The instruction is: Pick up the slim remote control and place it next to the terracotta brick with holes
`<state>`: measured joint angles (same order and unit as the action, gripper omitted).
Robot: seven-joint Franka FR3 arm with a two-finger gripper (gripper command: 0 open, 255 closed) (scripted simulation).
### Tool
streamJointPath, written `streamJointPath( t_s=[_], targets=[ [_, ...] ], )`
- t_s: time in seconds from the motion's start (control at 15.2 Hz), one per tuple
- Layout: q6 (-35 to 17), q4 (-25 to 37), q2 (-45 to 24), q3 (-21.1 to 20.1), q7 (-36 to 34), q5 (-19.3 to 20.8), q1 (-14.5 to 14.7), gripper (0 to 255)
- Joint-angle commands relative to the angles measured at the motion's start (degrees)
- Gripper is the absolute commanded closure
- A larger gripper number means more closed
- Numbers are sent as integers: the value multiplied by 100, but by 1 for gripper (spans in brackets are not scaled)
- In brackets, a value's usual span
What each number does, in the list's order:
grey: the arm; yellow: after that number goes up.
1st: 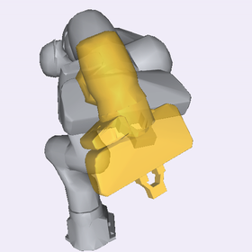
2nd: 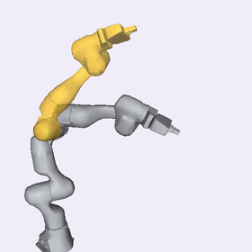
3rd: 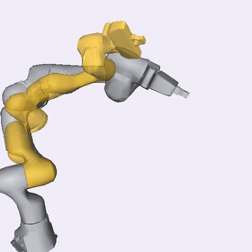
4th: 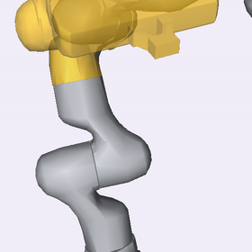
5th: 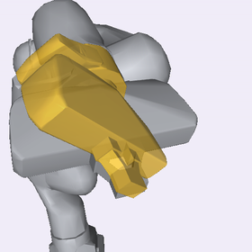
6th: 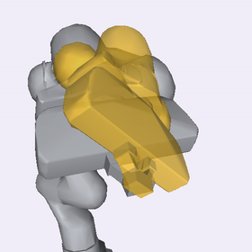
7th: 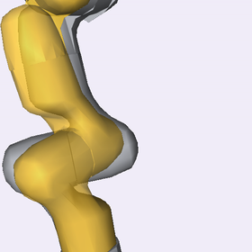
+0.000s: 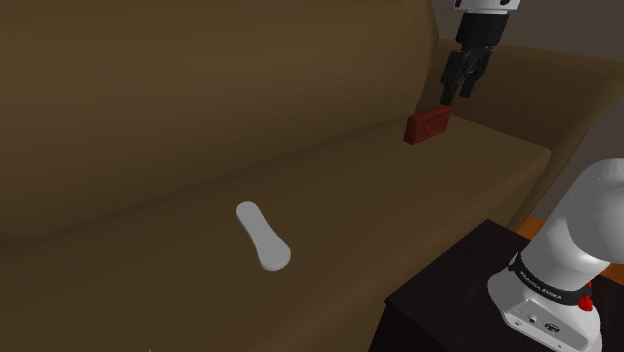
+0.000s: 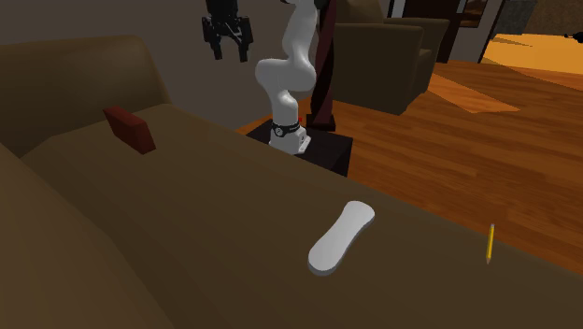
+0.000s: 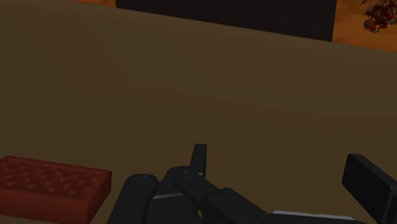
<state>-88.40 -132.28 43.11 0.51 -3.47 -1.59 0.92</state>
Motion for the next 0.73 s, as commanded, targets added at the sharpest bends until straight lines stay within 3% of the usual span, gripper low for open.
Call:
streamJointPath(
  t_s=[0.0, 0.66],
  targets=[
    [0, 0, 0, 0, 0, 0, 0, 0],
    [-1210, -139, -976, -1076, -1147, -551, 337, 0]
  ],
)
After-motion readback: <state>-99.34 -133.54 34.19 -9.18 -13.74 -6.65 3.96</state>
